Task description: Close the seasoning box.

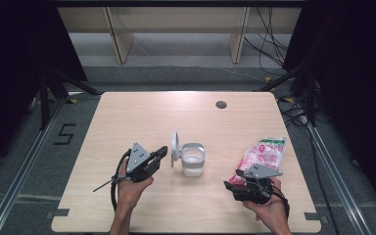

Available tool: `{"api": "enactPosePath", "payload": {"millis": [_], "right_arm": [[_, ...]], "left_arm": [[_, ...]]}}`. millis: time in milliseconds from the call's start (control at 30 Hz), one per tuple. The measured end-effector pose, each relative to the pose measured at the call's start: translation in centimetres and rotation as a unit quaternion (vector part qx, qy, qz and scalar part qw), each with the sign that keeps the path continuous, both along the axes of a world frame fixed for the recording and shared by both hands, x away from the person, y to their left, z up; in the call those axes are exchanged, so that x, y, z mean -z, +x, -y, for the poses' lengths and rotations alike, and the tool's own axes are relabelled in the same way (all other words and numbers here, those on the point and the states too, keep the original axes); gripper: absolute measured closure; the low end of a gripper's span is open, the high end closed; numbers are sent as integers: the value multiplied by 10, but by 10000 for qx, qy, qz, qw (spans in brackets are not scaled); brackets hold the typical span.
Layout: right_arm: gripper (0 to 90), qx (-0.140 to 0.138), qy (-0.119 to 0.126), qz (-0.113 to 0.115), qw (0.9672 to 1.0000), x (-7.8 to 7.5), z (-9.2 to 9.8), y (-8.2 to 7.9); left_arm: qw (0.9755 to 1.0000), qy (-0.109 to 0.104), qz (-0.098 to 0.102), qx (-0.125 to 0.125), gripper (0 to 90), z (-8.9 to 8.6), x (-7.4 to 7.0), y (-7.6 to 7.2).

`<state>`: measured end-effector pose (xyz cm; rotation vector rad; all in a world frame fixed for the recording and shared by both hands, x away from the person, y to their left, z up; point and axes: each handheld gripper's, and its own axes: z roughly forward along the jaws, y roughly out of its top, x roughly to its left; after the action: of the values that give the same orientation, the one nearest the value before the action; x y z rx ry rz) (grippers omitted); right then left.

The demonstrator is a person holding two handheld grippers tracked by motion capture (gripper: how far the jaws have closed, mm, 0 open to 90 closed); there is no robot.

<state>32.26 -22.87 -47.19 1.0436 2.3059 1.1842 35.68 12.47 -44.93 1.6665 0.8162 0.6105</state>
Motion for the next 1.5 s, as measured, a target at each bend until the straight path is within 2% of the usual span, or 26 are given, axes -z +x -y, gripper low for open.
{"api": "enactPosePath", "payload": {"millis": [33,100,133,267,300,333,400,467,500,533,600,633,700,767,800,900,933,967,1100,1167,1267,1367,1400,1433,1467,1500], "right_arm": [[388,-3,-8,8,10000,0,0,0],[387,45,27,-139,9999,0,-1,-2],[388,-8,2,8,10000,0,0,0],[388,18,15,-113,9999,0,0,-1],[388,103,79,-225,9997,0,-2,-4],[388,47,42,-112,9999,0,-1,-2],[388,88,68,-204,9997,0,-1,-3],[388,4,8,-81,10000,0,0,-1],[388,85,76,-217,9997,0,-2,-3],[388,21,17,-122,9999,0,0,-2],[388,46,22,-133,9999,0,0,-1],[388,-31,-26,-16,10000,0,1,1],[388,66,52,-256,9996,0,-1,-3],[388,75,64,-224,9997,0,-2,-3],[388,-52,-40,-7,10000,1,1,1],[388,-118,1,-65,9999,1,-1,0],[388,-58,-26,9,10000,1,-1,0],[388,-58,-26,-9,10000,1,-1,0],[388,-106,-32,7,9999,1,-1,0],[388,-123,-54,16,9999,1,-1,1],[388,-36,10,-78,10000,1,-2,-1],[388,-46,4,-86,10000,1,-2,-1],[388,-34,31,-172,9998,1,-3,-2],[388,-100,-41,6,9999,1,-2,0],[388,-80,-57,26,9999,1,-1,0],[388,-96,-66,23,9999,1,-2,0]], "left_arm": [[10000,-12,-6,25,890,1,0,0],[10000,6,-16,46,889,3,-2,0],[10000,44,7,85,889,4,-3,1],[9999,57,21,99,888,7,-4,2],[9999,52,21,91,888,8,-5,2],[9999,53,32,109,888,8,-5,2],[9999,55,78,132,887,9,-6,2],[9998,53,96,168,888,11,-7,2],[9998,77,61,153,888,11,-7,1],[9998,82,67,149,888,12,-8,2],[9998,79,85,148,887,12,-8,2],[9998,61,115,160,887,12,-8,2],[9998,79,101,161,885,13,-9,1],[9998,69,124,149,885,13,-10,2],[9997,76,135,162,885,14,-10,1],[9996,81,146,208,884,16,-11,0],[9995,125,166,222,884,17,-11,0],[9997,78,134,209,884,18,-11,0],[9994,171,178,257,883,18,-12,0],[9995,48,168,262,883,19,-11,1],[9994,142,171,260,883,20,-11,0],[9993,145,192,276,881,22,-12,-1],[9994,130,184,277,881,22,-12,-1],[9992,127,233,311,881,23,-12,-1],[9987,170,345,344,879,22,-13,1],[9986,217,349,341,879,22,-14,1]]}}
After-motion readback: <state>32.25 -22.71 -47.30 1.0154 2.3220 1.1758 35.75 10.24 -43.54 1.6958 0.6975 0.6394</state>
